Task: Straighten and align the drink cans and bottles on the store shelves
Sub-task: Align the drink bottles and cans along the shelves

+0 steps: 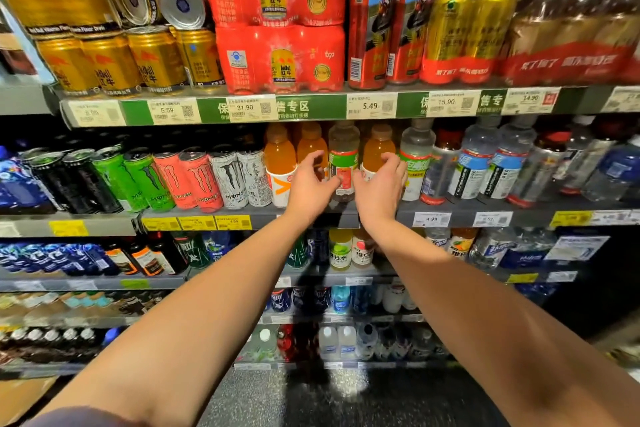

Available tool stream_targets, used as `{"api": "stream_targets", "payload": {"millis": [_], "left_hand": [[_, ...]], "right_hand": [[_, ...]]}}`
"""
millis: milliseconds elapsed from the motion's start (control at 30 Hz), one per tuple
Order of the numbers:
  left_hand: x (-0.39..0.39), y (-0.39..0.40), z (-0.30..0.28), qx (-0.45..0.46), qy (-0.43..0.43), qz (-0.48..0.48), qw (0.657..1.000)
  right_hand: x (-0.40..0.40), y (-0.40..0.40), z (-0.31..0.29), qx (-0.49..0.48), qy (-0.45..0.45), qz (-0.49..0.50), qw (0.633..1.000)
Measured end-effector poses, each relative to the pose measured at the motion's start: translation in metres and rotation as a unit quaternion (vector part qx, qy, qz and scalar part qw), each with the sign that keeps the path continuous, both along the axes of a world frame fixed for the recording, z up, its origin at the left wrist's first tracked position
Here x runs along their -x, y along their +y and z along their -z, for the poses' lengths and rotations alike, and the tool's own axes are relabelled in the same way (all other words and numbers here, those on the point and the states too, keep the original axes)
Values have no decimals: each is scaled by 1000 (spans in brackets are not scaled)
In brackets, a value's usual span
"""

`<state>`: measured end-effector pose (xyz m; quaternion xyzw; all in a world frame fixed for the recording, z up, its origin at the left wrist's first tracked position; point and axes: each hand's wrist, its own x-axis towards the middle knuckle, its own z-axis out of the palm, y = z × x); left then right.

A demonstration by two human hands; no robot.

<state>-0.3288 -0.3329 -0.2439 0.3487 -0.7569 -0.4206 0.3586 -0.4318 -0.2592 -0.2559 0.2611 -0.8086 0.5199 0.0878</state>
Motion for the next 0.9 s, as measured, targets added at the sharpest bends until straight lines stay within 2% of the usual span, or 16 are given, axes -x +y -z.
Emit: {"api": "stream_targets", "payload": {"millis": [100, 200, 467, 600, 767, 900], "left_hand": [[15, 4, 1, -57, 1, 11, 998], [27, 7, 9, -92, 9, 5, 996], [59, 18, 27, -32, -18, -43, 998], [66, 16, 23, -17, -32, -65, 997], [77, 13, 22, -24, -22, -73, 997], [79, 2, 19, -51, -44, -77, 995]], "right_hand": [[10, 4, 6, 3, -57, 10, 998], [20, 4, 18, -28, -101, -32, 994], [42, 7, 34, -91, -59, -79, 991], [46, 9, 35, -78, -50, -96, 991], [50, 13, 32, -55, -96, -107, 988], [53, 17, 31, -86, -53, -122, 987]]}}
